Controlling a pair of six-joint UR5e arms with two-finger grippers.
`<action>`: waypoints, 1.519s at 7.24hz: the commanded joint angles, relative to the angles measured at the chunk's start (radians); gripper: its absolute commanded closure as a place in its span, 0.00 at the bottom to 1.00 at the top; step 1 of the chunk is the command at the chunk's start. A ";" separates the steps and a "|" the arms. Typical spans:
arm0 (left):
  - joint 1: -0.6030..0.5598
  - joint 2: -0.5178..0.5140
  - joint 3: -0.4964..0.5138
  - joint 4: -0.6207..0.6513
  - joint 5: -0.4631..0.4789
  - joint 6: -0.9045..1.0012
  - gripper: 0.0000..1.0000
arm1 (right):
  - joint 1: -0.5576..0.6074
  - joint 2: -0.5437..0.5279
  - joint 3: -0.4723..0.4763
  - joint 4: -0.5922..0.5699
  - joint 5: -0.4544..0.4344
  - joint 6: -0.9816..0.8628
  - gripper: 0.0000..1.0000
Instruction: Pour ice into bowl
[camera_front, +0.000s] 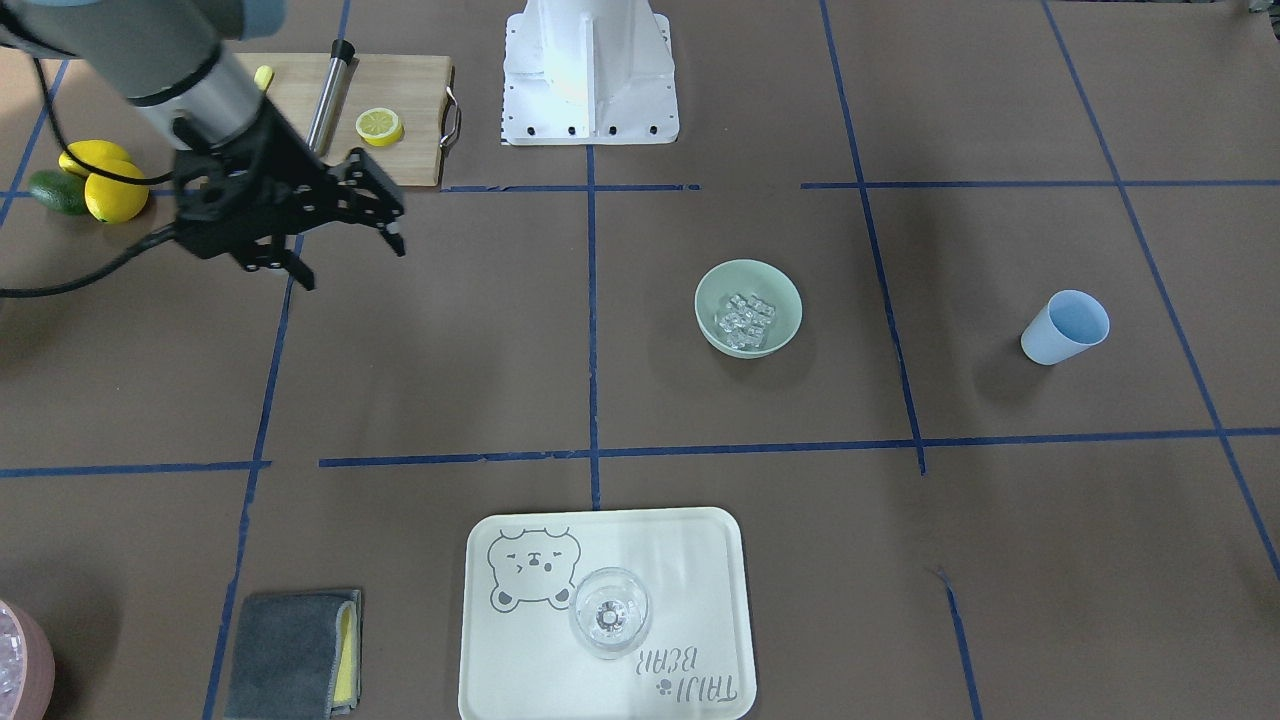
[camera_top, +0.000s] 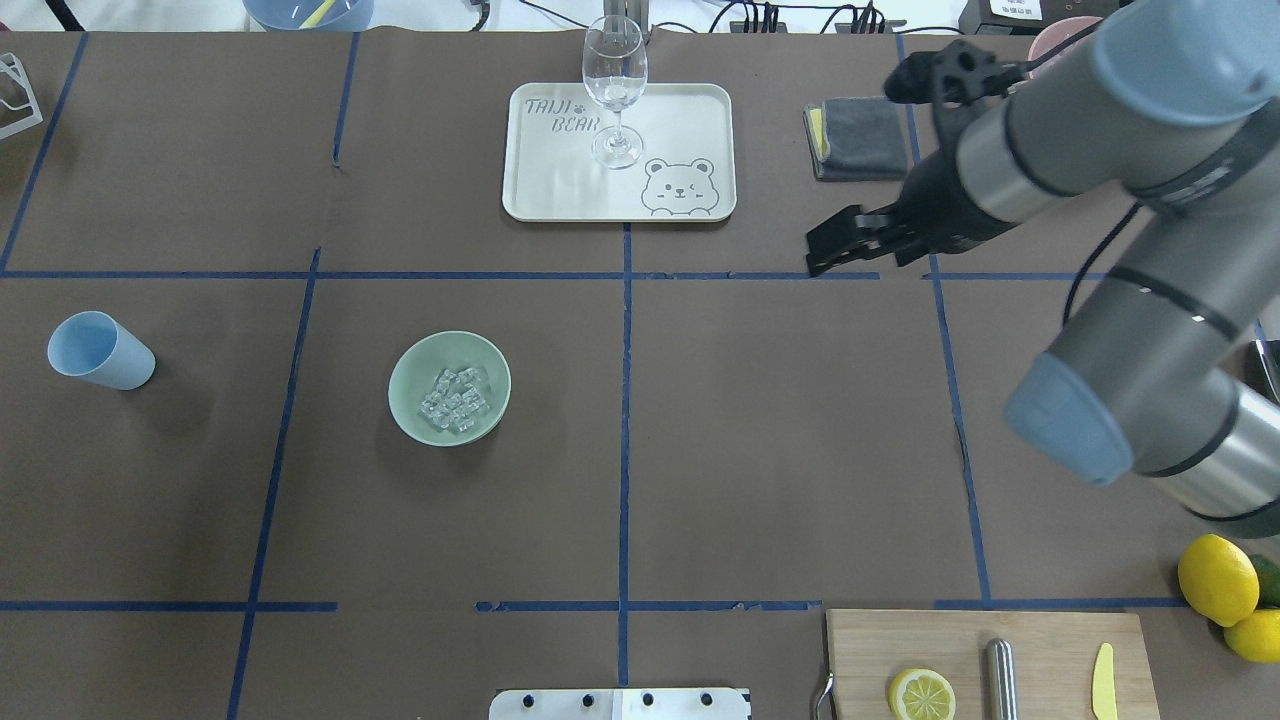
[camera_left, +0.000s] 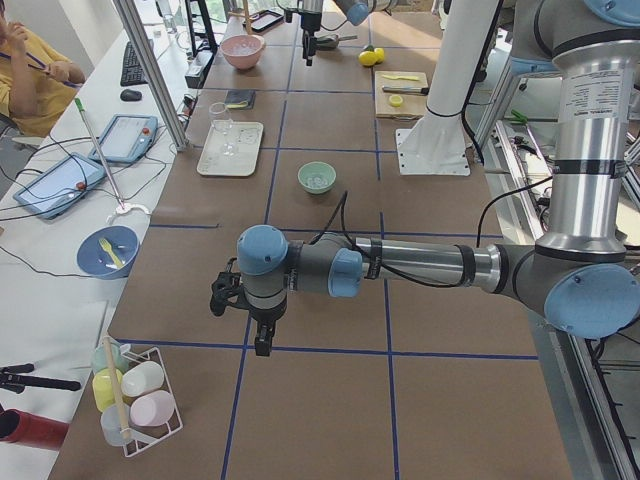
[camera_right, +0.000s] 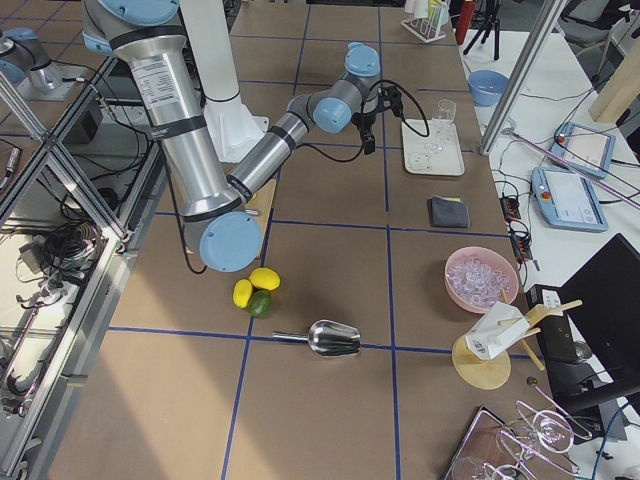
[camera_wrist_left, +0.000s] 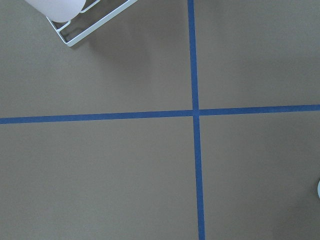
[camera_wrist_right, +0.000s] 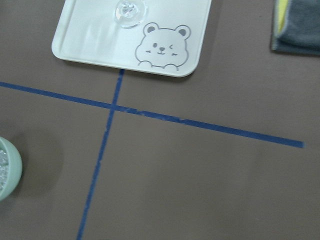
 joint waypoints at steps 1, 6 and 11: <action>0.000 -0.001 -0.009 -0.004 -0.004 0.000 0.00 | -0.157 0.238 -0.184 0.000 -0.159 0.209 0.00; 0.003 -0.006 -0.008 -0.007 -0.009 0.002 0.00 | -0.329 0.574 -0.662 0.012 -0.322 0.325 0.00; 0.003 -0.006 -0.008 -0.009 -0.009 0.002 0.00 | -0.360 0.574 -0.798 0.158 -0.344 0.330 0.29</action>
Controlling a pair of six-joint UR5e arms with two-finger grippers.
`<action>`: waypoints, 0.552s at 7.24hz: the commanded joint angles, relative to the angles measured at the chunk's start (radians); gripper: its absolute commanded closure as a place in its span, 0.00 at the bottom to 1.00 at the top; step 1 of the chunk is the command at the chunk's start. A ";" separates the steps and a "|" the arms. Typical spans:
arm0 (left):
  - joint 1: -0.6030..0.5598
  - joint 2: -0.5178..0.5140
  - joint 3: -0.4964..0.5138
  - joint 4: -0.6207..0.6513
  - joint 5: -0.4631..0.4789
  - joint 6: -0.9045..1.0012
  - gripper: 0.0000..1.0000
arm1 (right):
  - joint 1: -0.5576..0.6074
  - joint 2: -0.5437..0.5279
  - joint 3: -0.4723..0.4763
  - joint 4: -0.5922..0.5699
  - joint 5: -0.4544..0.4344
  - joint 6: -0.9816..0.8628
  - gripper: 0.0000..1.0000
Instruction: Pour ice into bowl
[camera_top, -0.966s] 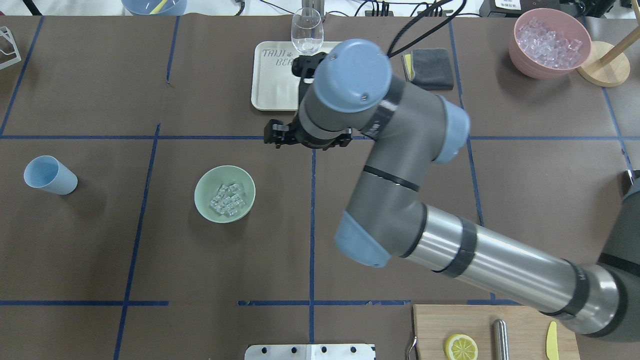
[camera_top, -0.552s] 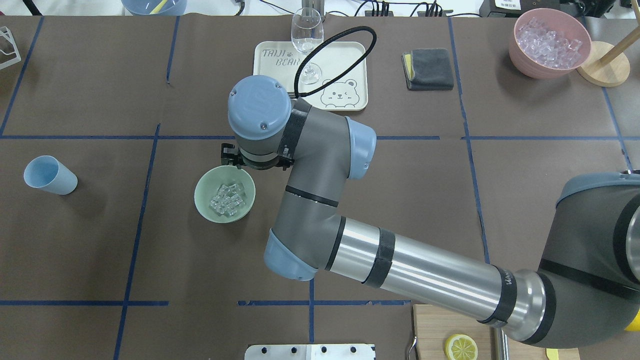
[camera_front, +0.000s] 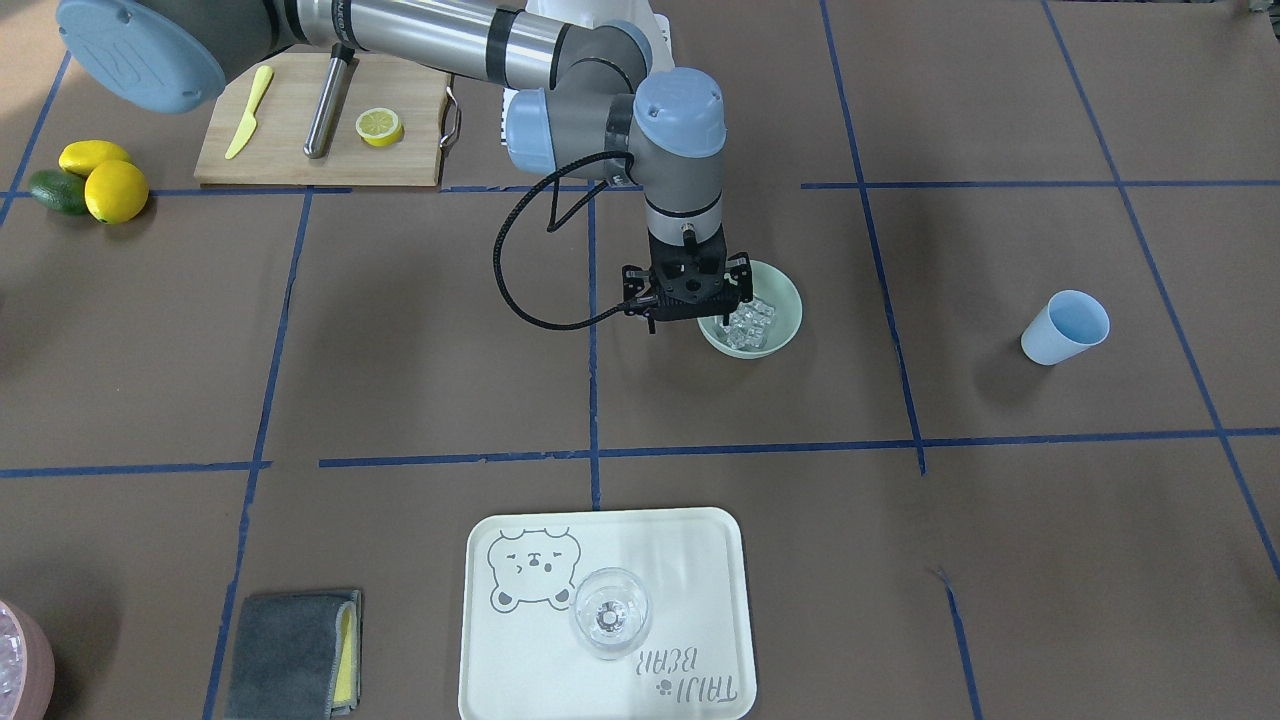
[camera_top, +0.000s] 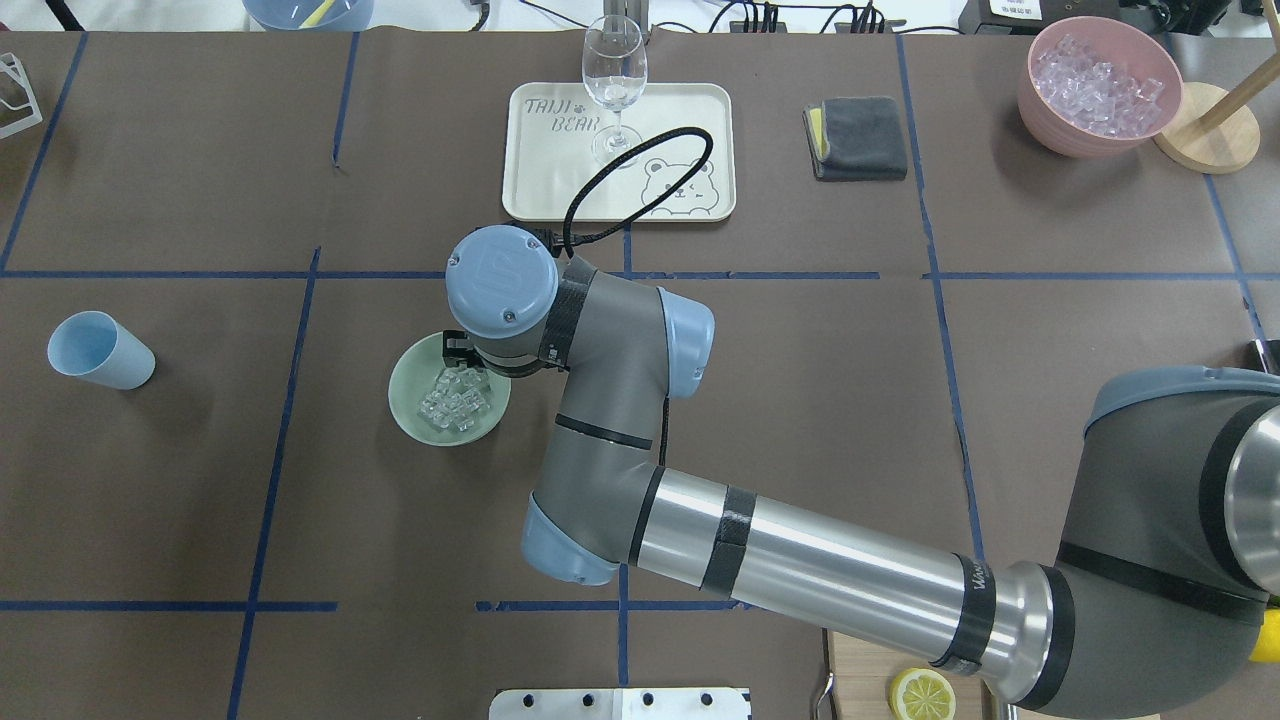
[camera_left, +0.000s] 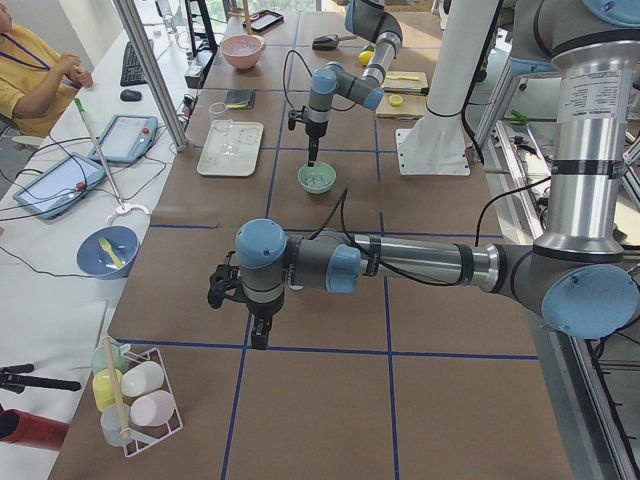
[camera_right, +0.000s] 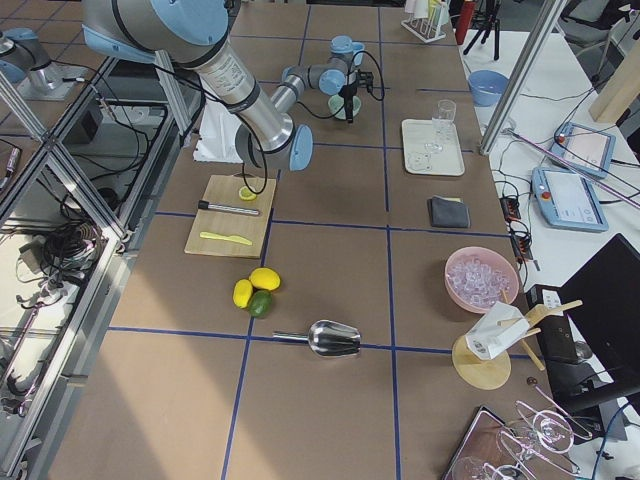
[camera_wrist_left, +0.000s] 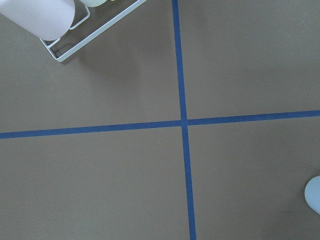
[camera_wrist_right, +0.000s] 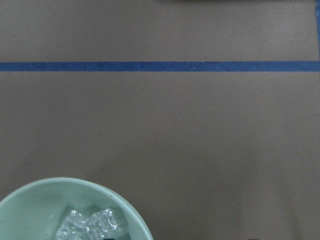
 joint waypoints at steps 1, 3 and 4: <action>0.000 0.000 0.000 0.000 0.000 0.000 0.00 | -0.012 0.001 -0.014 0.017 0.004 -0.004 0.34; 0.000 0.000 0.002 0.000 0.000 0.000 0.00 | -0.018 0.005 -0.012 0.017 0.019 -0.009 0.87; 0.000 0.000 0.002 0.000 0.000 0.000 0.00 | -0.021 0.007 -0.012 0.017 0.020 -0.009 1.00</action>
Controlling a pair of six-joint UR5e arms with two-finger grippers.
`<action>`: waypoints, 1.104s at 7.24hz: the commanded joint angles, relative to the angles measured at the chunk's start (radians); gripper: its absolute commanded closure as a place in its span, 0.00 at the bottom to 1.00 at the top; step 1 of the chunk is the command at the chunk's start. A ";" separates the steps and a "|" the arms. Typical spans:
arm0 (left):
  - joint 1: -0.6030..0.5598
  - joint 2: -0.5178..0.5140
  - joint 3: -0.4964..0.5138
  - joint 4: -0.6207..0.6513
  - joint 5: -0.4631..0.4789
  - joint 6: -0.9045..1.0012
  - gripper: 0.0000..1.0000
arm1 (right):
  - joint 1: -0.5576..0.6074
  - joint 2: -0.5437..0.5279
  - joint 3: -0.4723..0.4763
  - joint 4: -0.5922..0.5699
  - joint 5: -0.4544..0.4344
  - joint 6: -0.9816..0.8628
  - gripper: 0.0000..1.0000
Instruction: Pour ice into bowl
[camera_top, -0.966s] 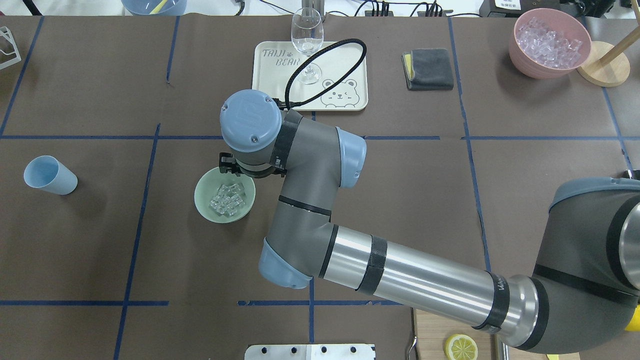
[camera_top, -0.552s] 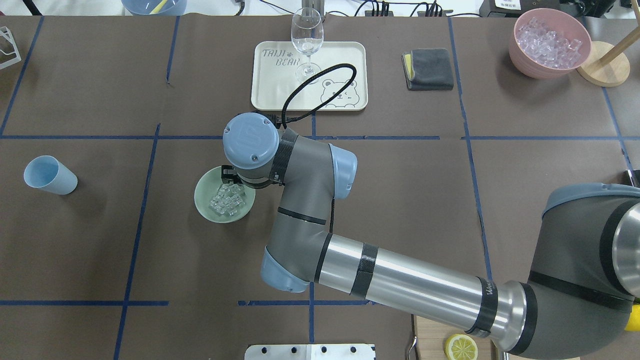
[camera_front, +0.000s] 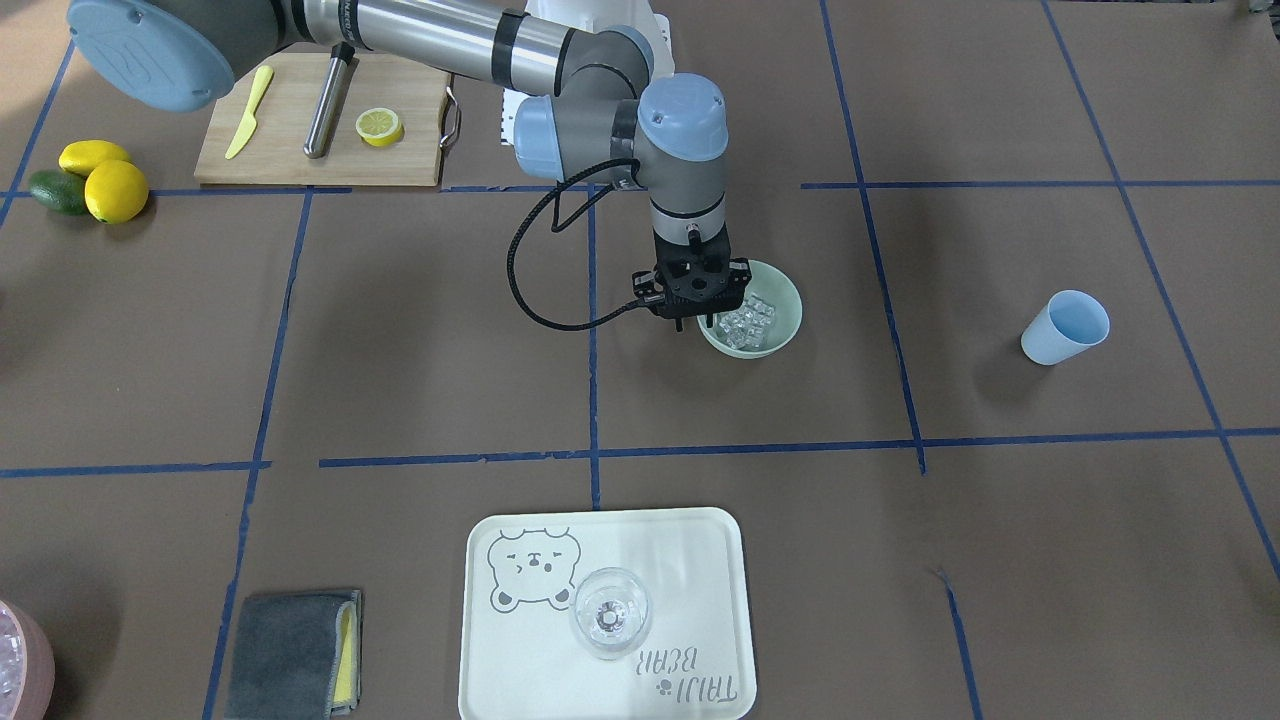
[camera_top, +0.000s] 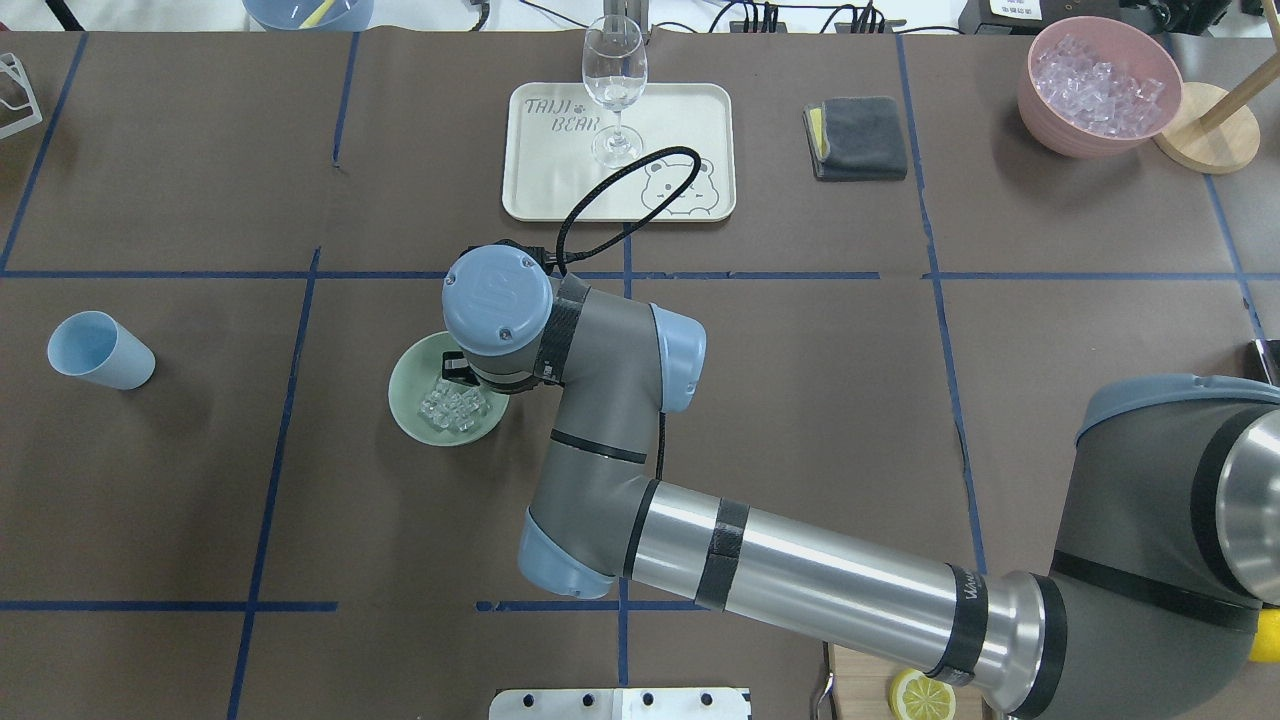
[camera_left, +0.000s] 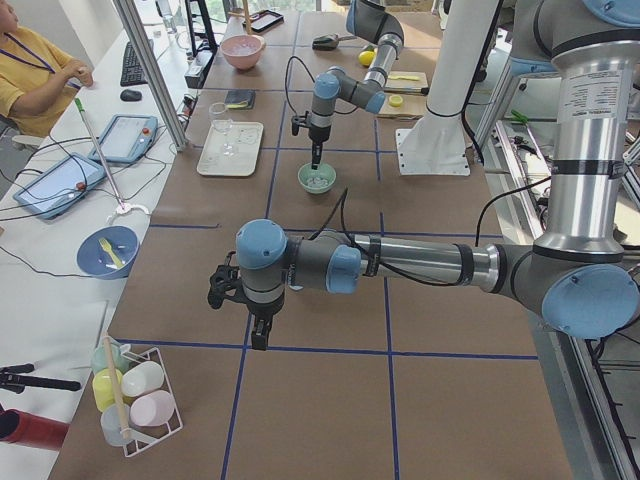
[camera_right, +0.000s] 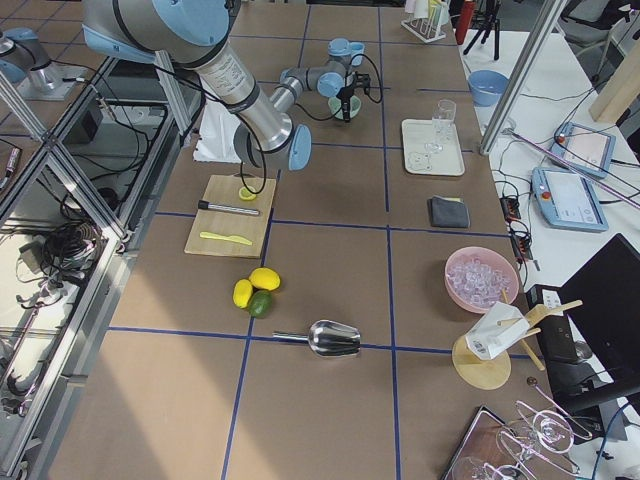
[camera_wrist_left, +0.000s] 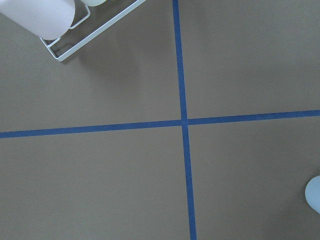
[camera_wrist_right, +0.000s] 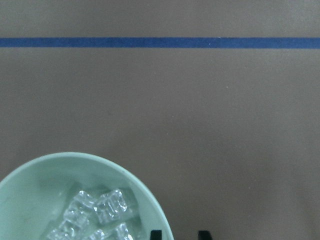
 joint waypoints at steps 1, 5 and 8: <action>0.000 0.000 0.000 0.000 0.000 0.000 0.00 | -0.007 0.001 0.000 0.000 0.005 0.005 1.00; 0.000 0.000 0.000 0.000 0.000 0.000 0.00 | 0.023 -0.010 0.081 0.028 0.033 0.020 1.00; 0.000 0.000 0.000 0.000 0.000 0.000 0.00 | 0.212 -0.171 0.240 0.005 0.247 -0.100 1.00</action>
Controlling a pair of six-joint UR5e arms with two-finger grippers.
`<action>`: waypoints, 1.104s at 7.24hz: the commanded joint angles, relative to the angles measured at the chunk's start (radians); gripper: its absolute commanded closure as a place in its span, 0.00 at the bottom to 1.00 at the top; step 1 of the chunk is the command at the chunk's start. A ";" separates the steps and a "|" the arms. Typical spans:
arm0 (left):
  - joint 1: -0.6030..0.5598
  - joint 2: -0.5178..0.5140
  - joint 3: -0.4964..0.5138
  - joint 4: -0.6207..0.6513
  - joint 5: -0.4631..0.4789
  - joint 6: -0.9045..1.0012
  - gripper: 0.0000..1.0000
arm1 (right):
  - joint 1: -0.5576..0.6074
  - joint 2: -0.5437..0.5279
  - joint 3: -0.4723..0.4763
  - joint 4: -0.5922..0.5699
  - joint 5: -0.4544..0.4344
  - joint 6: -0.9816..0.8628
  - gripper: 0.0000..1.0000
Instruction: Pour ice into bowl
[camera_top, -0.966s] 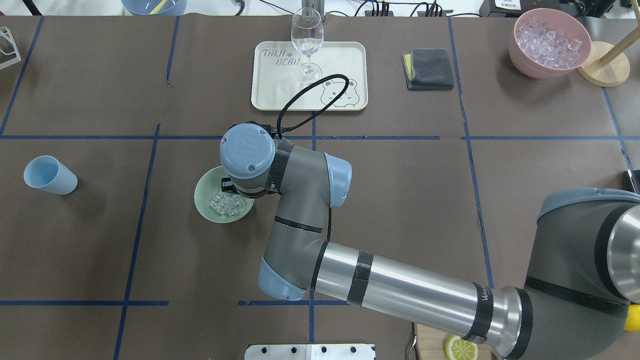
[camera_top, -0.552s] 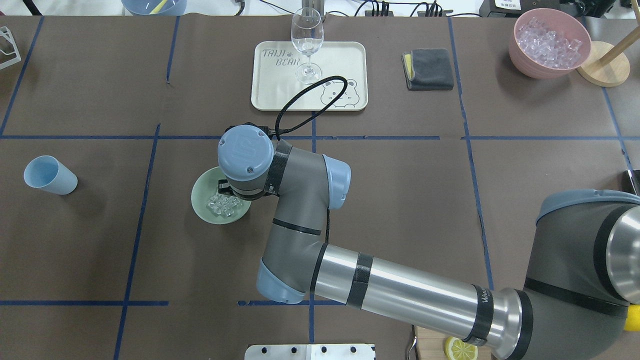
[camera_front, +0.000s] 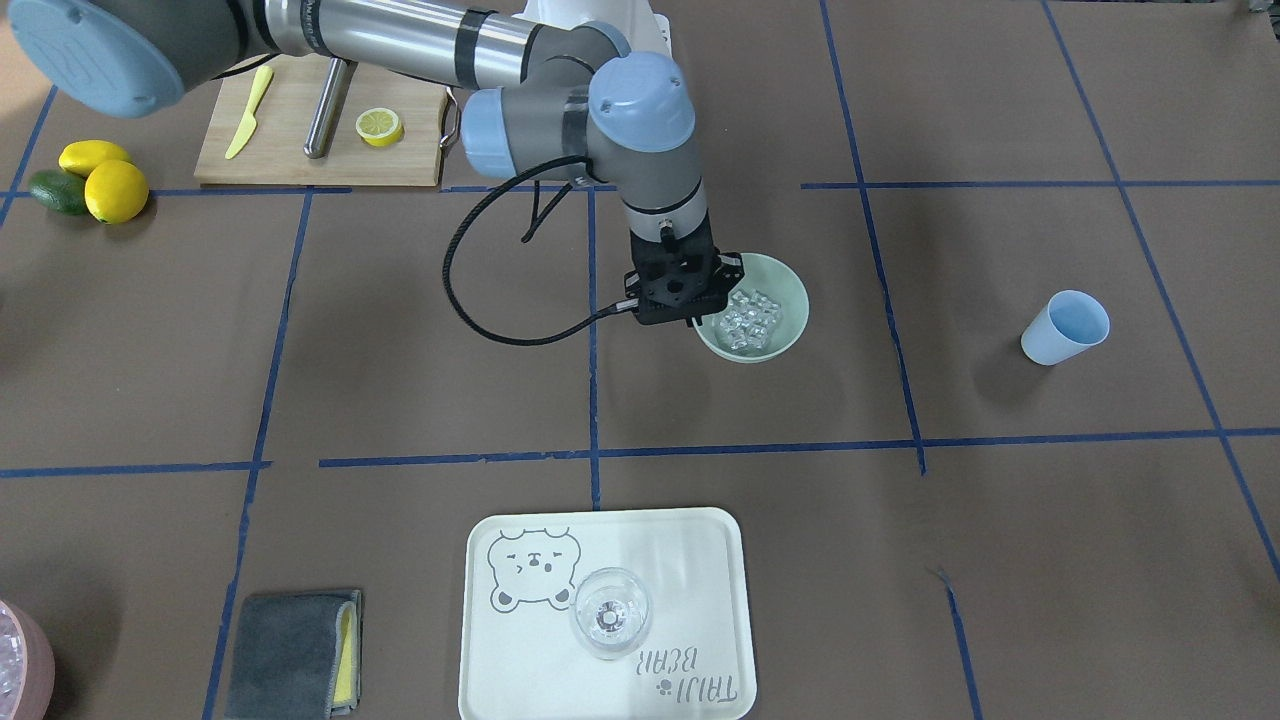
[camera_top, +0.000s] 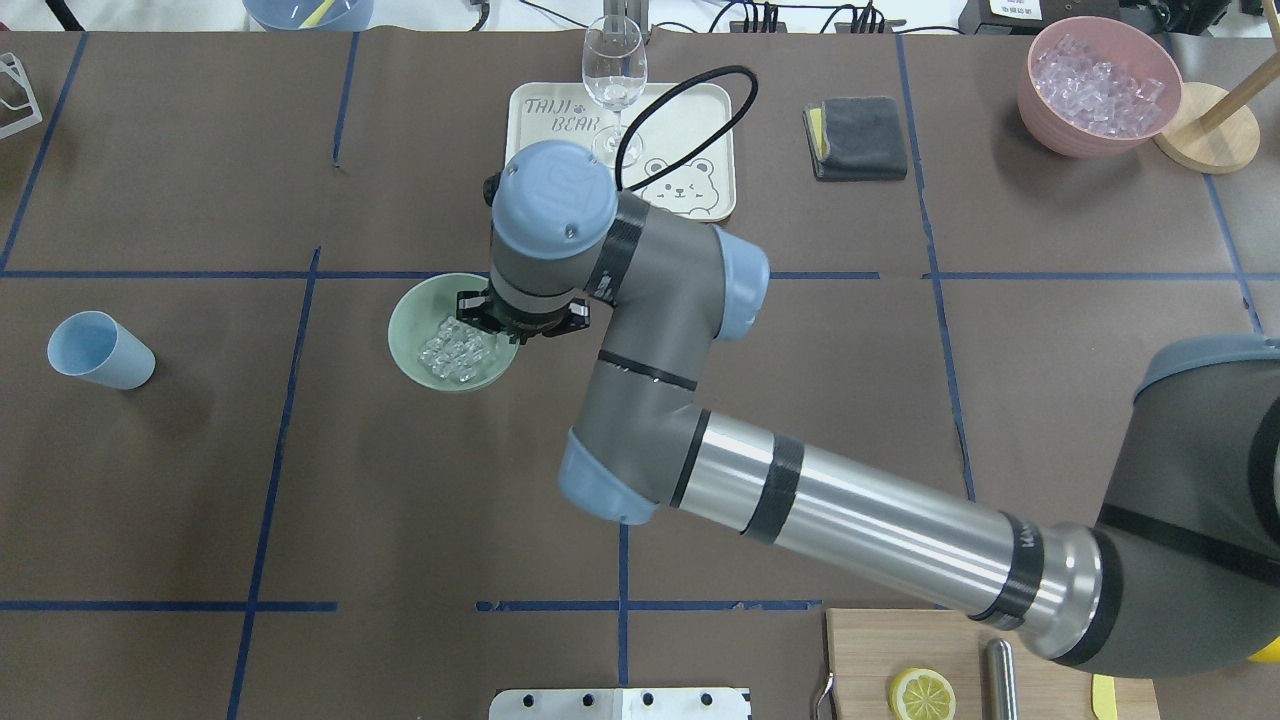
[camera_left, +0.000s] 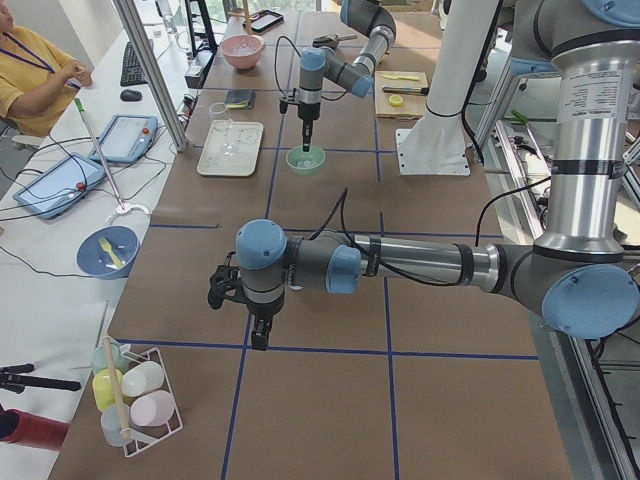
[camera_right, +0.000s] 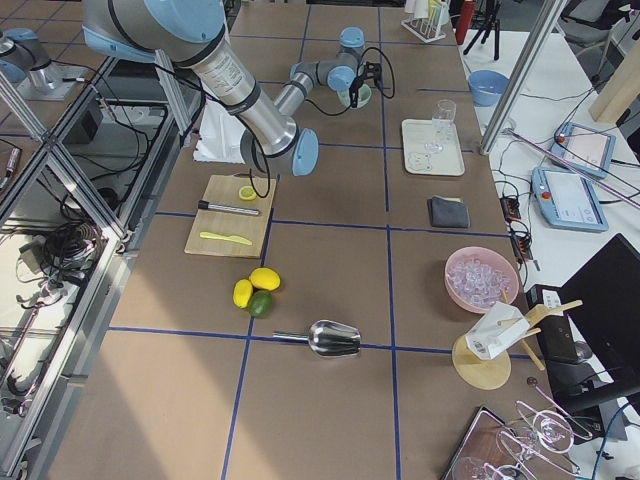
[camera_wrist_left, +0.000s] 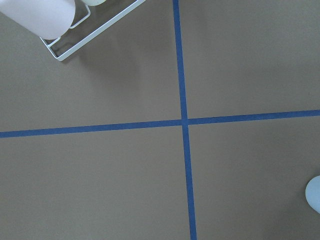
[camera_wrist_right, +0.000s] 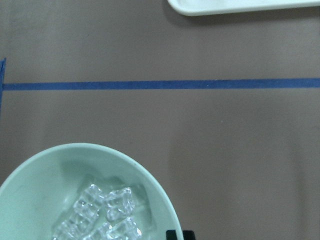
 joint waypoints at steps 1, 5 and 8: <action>0.000 0.000 0.000 -0.002 0.000 0.000 0.00 | 0.137 -0.202 0.163 -0.002 0.101 -0.170 1.00; 0.000 0.006 0.001 -0.009 -0.003 0.117 0.00 | 0.407 -0.609 0.384 0.013 0.395 -0.575 1.00; 0.000 0.006 0.001 -0.011 -0.003 0.117 0.00 | 0.526 -0.920 0.467 0.013 0.404 -0.821 1.00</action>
